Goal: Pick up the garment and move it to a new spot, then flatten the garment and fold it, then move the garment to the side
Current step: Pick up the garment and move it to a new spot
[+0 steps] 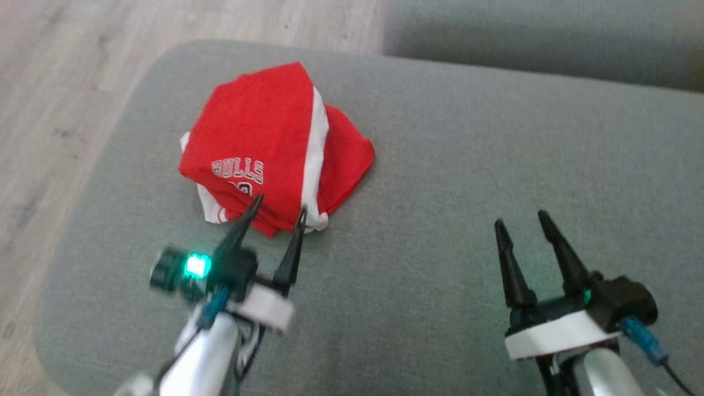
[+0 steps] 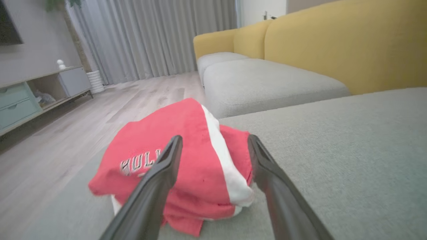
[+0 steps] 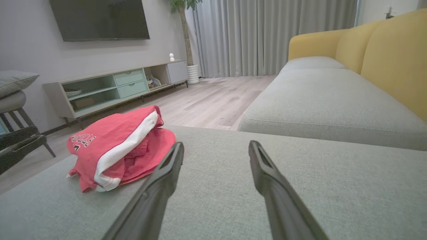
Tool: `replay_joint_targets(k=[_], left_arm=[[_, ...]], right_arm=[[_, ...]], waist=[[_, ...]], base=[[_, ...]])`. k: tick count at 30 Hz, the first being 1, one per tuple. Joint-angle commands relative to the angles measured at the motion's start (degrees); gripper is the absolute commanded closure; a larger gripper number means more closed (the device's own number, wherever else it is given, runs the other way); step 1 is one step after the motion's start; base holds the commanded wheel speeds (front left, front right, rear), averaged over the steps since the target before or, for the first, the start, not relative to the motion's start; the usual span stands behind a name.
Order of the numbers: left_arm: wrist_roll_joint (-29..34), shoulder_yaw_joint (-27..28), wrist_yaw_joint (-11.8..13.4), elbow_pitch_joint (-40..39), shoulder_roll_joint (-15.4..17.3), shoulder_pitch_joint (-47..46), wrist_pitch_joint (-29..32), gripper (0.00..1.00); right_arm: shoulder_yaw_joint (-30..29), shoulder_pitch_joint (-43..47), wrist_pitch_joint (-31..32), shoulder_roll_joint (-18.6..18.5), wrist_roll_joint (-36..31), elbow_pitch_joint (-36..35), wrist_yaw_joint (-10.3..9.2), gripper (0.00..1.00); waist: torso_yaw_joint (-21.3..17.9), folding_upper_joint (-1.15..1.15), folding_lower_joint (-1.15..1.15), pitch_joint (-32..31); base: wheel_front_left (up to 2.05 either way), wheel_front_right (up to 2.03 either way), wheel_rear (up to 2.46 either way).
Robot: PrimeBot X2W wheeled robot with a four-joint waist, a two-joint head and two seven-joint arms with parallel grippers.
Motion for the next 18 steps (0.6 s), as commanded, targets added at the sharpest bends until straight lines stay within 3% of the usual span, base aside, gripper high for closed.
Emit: replay_joint_targets(k=[1, 10, 18], left_arm=[[0.6, 1.4, -0.2, -1.4, 0.8, -3.7, 0.2, 0.0], [3.7, -1.6, -3.2, 7.8, 3.1, -19.0, 12.0, 0.0], [5.2, -0.2, 0.9, 15.2, 4.9, -23.5, 18.3, 0.0]], right_arm=[[0.9, -2.8, -0.6, -0.4, -0.4, -2.2, -0.04, 0.0], [-0.2, -6.9, -0.6, -0.4, -0.5, -3.3, -0.04, 0.0], [0.5, -8.4, -0.6, -0.4, 0.0, -3.0, -0.04, 0.0]], waist=[[-1.6, 0.0, 0.0, 2.5], [-5.0, 0.0, 0.0, 10.7], [-6.8, 0.0, 0.0, 12.4]], base=[[0.0, 0.0, 0.0], [0.0, 0.0, 0.0], [0.0, 0.0, 0.0]])
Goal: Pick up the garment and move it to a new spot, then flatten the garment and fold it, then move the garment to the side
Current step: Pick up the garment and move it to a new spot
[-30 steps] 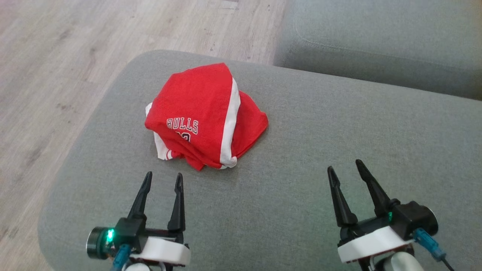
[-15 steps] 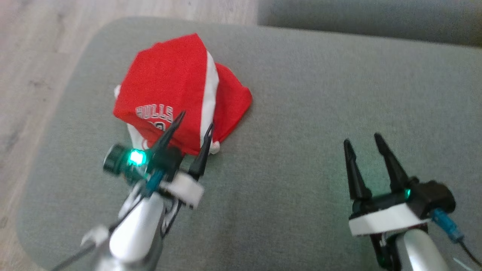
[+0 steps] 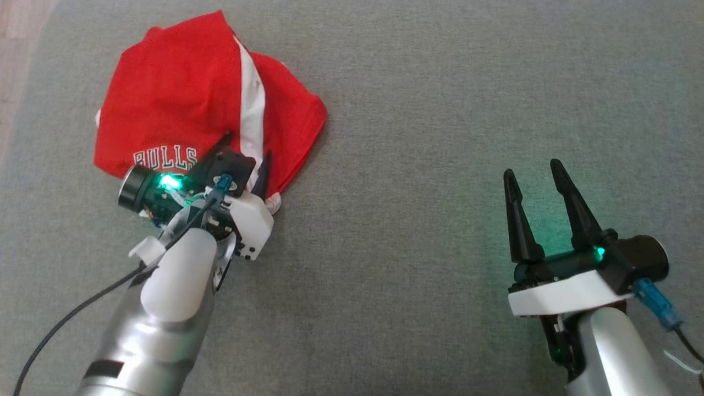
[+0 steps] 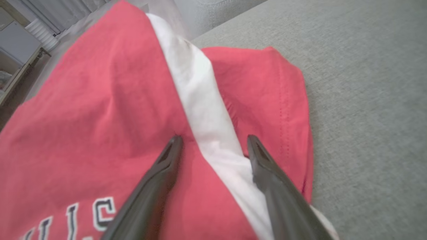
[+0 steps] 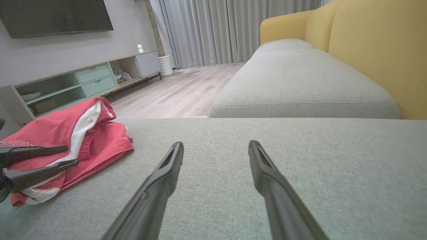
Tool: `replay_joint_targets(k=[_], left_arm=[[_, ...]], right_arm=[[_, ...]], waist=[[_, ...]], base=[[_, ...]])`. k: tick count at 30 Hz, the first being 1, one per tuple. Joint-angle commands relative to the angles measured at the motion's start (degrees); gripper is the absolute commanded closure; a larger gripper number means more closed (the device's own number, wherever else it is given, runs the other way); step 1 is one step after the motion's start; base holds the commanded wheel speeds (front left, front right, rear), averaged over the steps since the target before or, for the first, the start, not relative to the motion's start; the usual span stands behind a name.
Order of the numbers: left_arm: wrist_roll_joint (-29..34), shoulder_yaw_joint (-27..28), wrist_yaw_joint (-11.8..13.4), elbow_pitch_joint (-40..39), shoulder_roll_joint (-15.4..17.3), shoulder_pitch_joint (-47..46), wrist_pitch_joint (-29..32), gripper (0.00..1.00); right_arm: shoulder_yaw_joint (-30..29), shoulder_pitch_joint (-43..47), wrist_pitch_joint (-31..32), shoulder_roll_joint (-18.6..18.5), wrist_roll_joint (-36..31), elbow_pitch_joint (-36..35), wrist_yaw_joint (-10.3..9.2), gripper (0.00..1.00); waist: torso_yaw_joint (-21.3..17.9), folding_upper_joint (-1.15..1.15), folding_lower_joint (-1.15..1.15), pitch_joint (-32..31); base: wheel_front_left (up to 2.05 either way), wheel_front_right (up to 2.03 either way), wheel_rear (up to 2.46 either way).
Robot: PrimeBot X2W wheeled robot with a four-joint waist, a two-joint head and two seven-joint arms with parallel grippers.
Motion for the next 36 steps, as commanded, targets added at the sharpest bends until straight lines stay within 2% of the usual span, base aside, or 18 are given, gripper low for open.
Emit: replay_joint_targets(k=[1, 3, 9, 13, 17, 20, 23, 30, 36], left_arm=[[0.5, 2.1, 1.0, -0.7, 2.1, -2.3, 0.2, 0.0], [0.3, 2.3, 1.6, 0.2, 2.1, -2.5, 0.4, 1.0], [-0.5, 2.1, 1.9, 0.7, 2.1, -2.3, -2.1, 1.0], [-2.1, 2.5, 1.5, -2.5, 1.9, -2.3, -7.3, 1.0], [-5.6, 3.7, -1.0, -7.3, 1.4, -2.0, -12.2, 1.0], [-6.5, 4.3, -1.2, -11.8, 1.9, -2.4, -14.9, 1.0], [-9.6, 4.8, -2.9, -17.3, 0.9, -2.9, -16.5, 1.0], [-11.9, 3.1, -4.6, -26.7, 1.1, -5.2, -14.6, 1.0], [-14.8, 0.6, -5.4, -31.7, 0.5, -8.2, -9.9, 1.0]], right_arm=[[1.5, -1.4, -0.6, -0.3, 0.1, -1.6, -0.04, 0.0], [1.4, -1.4, -0.6, -0.3, 0.1, -1.5, -0.04, 0.0], [0.5, -1.3, -0.6, -0.3, 0.2, -0.7, -0.04, 0.0], [0.3, -0.7, -0.6, -0.3, 0.4, -0.2, -0.04, 0.0], [0.3, 0.0, -0.6, -0.3, 0.8, 0.1, -0.04, 0.0], [0.3, 0.5, -0.6, -0.3, 1.1, 0.3, -0.04, 0.0], [0.2, 0.9, -0.6, -0.3, 1.6, 0.5, -0.04, 0.0], [0.9, 0.8, -0.6, -0.3, 2.8, 0.2, -0.04, 0.0], [2.0, -0.2, -0.6, -0.3, 4.0, -0.2, -0.04, 0.0]], waist=[[-0.4, 0.0, -0.02, 0.1], [-0.5, 0.0, -0.02, -0.1], [-0.5, 0.0, -0.02, -1.9], [-0.6, 0.0, -0.02, -4.5], [-1.2, 0.0, -0.02, -6.7], [-1.9, 0.0, -0.02, -8.1], [-2.8, 0.0, -0.02, -9.2], [-6.0, 0.0, -0.02, -9.6], [-11.4, 0.0, -0.02, -8.9]], base=[[0.0, 0.0, 0.0], [0.0, 0.0, 0.0], [0.0, 0.0, 0.0], [0.0, 0.0, 0.0], [0.0, 0.0, 0.0], [0.0, 0.0, 0.0], [0.0, 0.0, 0.0], [0.0, 0.0, 0.0], [0.0, 0.0, 0.0]])
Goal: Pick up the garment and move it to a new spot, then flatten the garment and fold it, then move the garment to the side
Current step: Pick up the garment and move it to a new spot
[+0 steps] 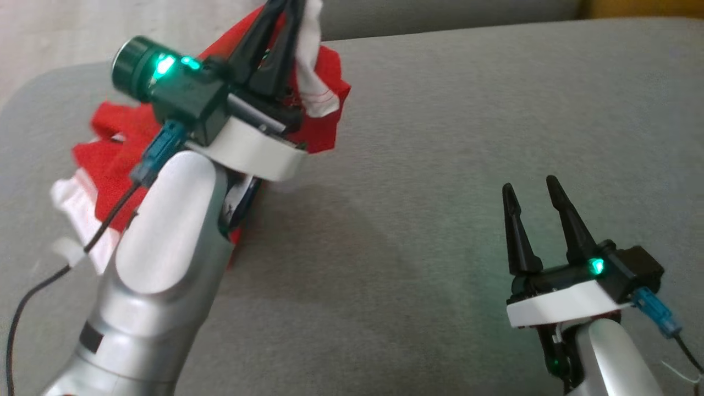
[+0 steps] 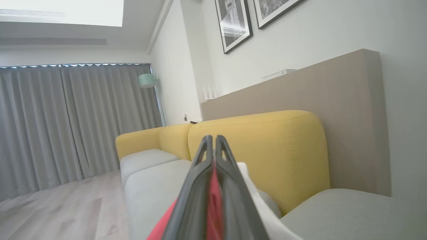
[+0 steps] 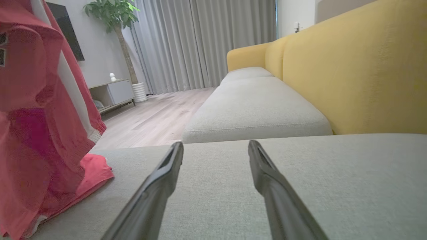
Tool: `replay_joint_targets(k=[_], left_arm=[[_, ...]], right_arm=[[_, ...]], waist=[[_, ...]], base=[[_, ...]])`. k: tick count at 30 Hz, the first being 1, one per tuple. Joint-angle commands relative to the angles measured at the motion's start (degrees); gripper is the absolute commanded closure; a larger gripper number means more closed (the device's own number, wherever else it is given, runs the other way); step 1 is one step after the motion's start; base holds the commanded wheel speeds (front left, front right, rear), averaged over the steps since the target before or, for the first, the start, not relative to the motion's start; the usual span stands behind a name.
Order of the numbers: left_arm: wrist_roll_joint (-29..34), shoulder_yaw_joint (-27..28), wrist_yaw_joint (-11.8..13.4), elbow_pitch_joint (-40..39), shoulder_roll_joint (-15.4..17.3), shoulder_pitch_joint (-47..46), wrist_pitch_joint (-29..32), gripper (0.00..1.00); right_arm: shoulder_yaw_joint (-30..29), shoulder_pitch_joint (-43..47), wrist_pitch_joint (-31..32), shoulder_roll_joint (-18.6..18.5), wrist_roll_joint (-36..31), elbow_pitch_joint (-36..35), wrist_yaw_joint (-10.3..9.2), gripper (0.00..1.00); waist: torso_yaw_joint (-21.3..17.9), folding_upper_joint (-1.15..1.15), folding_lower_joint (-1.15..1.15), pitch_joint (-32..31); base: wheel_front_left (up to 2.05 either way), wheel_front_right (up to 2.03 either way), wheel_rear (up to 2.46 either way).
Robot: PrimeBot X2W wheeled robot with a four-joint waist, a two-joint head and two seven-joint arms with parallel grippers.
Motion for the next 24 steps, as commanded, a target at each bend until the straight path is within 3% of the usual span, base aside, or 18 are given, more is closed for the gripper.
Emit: replay_joint_targets(k=[1, 7, 15, 16, 17, 24], left_arm=[[-0.2, 1.2, -0.3, -2.2, 0.9, -3.8, 0.5, 1.0], [-1.2, -1.0, -0.3, -1.9, -1.0, -9.1, 2.1, 1.0], [-2.7, -2.5, 1.7, 4.9, -3.0, -16.4, 0.5, 1.0], [-2.7, -2.8, 1.9, 6.5, -3.1, -17.0, 0.1, 0.67], [-2.6, -3.3, 1.9, 8.2, -3.2, -17.6, -0.5, 0.0], [-3.9, -7.6, 0.3, 18.6, -3.3, -18.2, -0.9, 0.0]], right_arm=[[1.5, -1.8, -0.6, -0.3, 0.6, -2.0, -0.04, 0.0], [3.5, -3.2, -0.6, -0.3, 2.5, -2.8, -0.04, 0.0], [6.3, -4.0, -0.6, -0.3, 5.9, -4.2, -0.04, 0.0], [6.6, -4.0, -0.6, -0.3, 6.2, -4.3, -0.04, 0.0], [6.8, -4.0, -0.6, -0.3, 6.4, -4.4, -0.04, 0.0], [6.5, -3.8, -0.6, -0.3, 7.4, -5.3, -0.04, 0.0]], waist=[[-2.7, 0.0, 0.0, 0.6], [-10.7, 0.0, 0.0, 2.6], [-20.8, 0.0, 0.0, 6.1], [-21.6, 0.0, 0.0, 6.4], [-22.2, 0.0, 0.0, 6.7], [-22.4, 0.0, 0.0, 8.3]], base=[[0.0, 0.0, 0.0], [0.0, 0.0, 0.0], [0.0, 0.0, 0.0], [0.0, 0.0, 0.0], [0.0, 0.0, 0.0], [0.0, 0.0, 0.0]])
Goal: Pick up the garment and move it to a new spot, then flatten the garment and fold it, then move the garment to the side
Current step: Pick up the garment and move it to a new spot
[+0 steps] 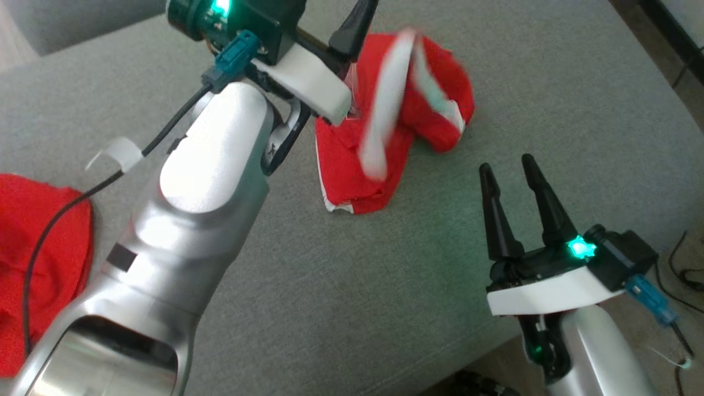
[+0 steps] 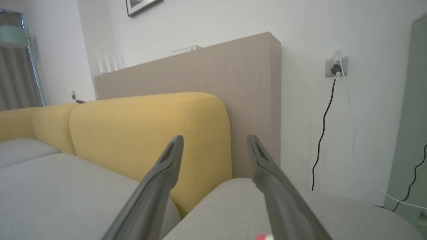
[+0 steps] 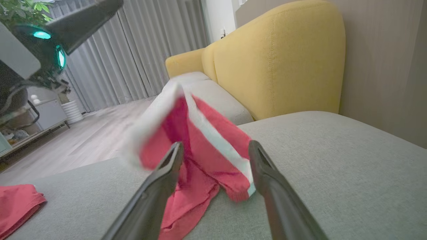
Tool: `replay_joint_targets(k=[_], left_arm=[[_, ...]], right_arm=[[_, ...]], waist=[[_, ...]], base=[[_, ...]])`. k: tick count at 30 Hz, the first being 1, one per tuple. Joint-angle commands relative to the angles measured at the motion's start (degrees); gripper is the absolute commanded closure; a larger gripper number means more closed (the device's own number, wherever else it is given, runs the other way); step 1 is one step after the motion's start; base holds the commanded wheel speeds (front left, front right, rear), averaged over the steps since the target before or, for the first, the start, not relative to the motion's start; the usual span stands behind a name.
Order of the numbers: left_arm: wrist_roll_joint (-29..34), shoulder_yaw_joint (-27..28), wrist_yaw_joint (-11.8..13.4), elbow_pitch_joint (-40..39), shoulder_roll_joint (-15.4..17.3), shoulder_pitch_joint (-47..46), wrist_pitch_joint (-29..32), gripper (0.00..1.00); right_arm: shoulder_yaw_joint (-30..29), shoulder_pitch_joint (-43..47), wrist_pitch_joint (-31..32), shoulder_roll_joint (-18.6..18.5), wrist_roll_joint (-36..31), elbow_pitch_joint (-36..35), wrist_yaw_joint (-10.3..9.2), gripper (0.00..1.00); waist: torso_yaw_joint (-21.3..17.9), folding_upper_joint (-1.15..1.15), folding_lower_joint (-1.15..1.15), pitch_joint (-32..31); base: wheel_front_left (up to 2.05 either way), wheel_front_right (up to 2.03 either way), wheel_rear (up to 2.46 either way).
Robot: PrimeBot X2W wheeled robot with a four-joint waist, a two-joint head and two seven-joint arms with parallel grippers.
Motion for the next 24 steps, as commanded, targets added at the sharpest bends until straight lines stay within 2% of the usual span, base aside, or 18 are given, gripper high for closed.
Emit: replay_joint_targets(k=[1, 10, 16, 24], left_arm=[[-0.4, 0.7, -0.3, -0.7, 1.0, -2.4, -0.7, 0.0], [-0.7, 1.1, 0.2, 1.8, 3.5, -1.0, -5.1, 0.0], [-0.4, 2.2, 2.9, -1.0, 6.9, 5.5, -8.3, 0.0], [0.3, 3.4, 8.0, -10.3, 11.1, 22.0, -9.9, 0.0]], right_arm=[[0.6, -1.5, -0.5, -0.3, 0.5, -2.1, -0.04, 0.0], [-1.1, -1.9, -0.5, -0.3, -1.1, -1.6, -0.04, 0.0], [-3.5, -1.0, -0.5, -0.3, -3.5, -0.9, -0.04, 0.0], [-6.8, 1.0, -0.5, -0.3, -6.2, -0.3, -0.04, 0.0]], waist=[[0.8, 0.0, -0.01, 0.8], [6.4, 0.0, -0.01, -1.0], [12.5, 0.0, -0.01, -3.7], [19.5, 0.0, -0.01, -6.3]], base=[[0.0, 0.0, 0.0], [0.0, 0.0, 0.0], [0.0, 0.0, 0.0], [0.0, 0.0, 0.0]])
